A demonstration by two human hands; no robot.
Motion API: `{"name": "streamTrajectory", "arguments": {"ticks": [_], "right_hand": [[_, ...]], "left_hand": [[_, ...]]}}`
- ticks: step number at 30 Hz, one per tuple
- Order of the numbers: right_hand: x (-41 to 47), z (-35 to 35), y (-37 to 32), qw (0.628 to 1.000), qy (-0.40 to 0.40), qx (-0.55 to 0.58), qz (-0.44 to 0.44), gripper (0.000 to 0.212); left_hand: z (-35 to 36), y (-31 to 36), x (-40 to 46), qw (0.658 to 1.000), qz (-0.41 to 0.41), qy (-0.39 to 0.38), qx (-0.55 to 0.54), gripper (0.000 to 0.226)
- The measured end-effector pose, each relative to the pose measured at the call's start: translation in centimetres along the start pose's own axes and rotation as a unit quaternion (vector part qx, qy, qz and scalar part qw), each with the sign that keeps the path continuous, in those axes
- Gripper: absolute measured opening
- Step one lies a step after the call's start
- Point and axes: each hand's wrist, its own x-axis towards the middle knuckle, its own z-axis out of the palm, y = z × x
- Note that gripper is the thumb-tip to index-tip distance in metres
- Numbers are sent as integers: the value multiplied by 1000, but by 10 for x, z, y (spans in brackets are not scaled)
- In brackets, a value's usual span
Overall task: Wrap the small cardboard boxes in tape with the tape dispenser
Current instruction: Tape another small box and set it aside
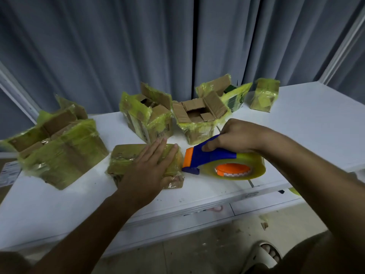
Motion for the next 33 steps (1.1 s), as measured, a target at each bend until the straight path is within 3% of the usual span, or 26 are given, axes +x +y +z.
{"name": "streamTrajectory", "arguments": {"ticks": [6,10,20,23,27,31,33], "right_hand": [[-3,-2,-26,995,32,-99,0,43],[2,31,-28,948,102,-300,-16,29],[8,5,-12,978,104,-180,2,48],[3,-4,-10,985,126,-121,-2,49],[0,-7,-13,988,142,-58,-31,50],[-1,-7,-12,988,146,-30,-35,47],[-2,-8,-11,989,141,-25,-37,43]], "left_hand": [[0,-2,-3,1000,11,-9,-21,76],[0,-3,-3,999,4,-3,-40,75],[1,-5,-7,998,16,24,-62,89],[-1,-3,-4,999,12,20,-41,81],[-2,0,-5,999,-24,2,-25,79],[-10,-8,-12,992,-86,1,-88,108],[-11,-19,-22,992,-108,7,-63,103]]}}
